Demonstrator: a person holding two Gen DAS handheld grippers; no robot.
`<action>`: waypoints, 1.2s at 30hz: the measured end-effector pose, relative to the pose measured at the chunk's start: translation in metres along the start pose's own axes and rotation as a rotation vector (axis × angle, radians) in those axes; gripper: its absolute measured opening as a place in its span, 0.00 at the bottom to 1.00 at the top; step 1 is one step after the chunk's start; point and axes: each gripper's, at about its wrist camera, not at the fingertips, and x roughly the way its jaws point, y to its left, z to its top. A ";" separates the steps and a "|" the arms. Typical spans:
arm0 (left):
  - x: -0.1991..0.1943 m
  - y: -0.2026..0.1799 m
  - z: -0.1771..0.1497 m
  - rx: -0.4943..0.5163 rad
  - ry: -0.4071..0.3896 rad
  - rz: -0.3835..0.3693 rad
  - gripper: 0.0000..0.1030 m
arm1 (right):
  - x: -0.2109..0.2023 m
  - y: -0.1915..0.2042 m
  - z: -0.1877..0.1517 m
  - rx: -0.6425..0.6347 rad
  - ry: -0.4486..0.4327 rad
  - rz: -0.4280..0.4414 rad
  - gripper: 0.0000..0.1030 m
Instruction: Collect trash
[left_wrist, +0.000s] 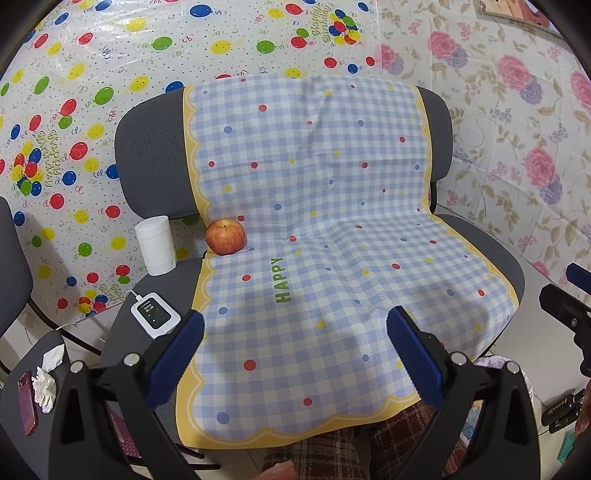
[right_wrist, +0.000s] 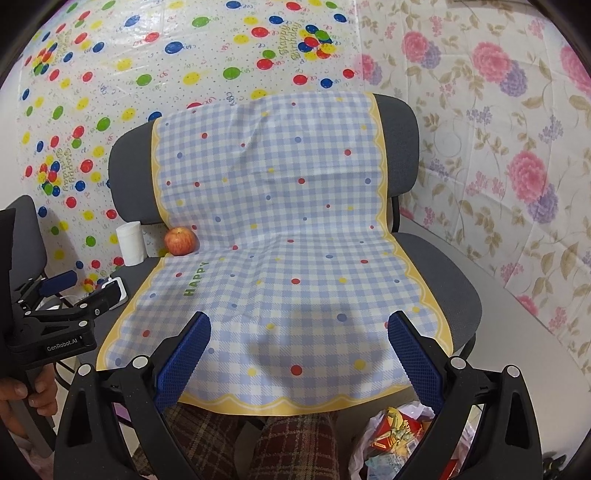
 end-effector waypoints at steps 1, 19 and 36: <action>0.000 0.000 0.000 0.000 -0.001 0.001 0.93 | 0.000 0.000 0.000 0.000 0.000 0.001 0.93; 0.002 0.001 0.002 0.001 -0.002 0.001 0.93 | 0.001 -0.004 -0.001 0.007 -0.001 -0.009 0.93; 0.001 0.001 0.003 -0.006 -0.002 0.019 0.93 | 0.003 -0.007 -0.004 0.012 0.002 -0.013 0.93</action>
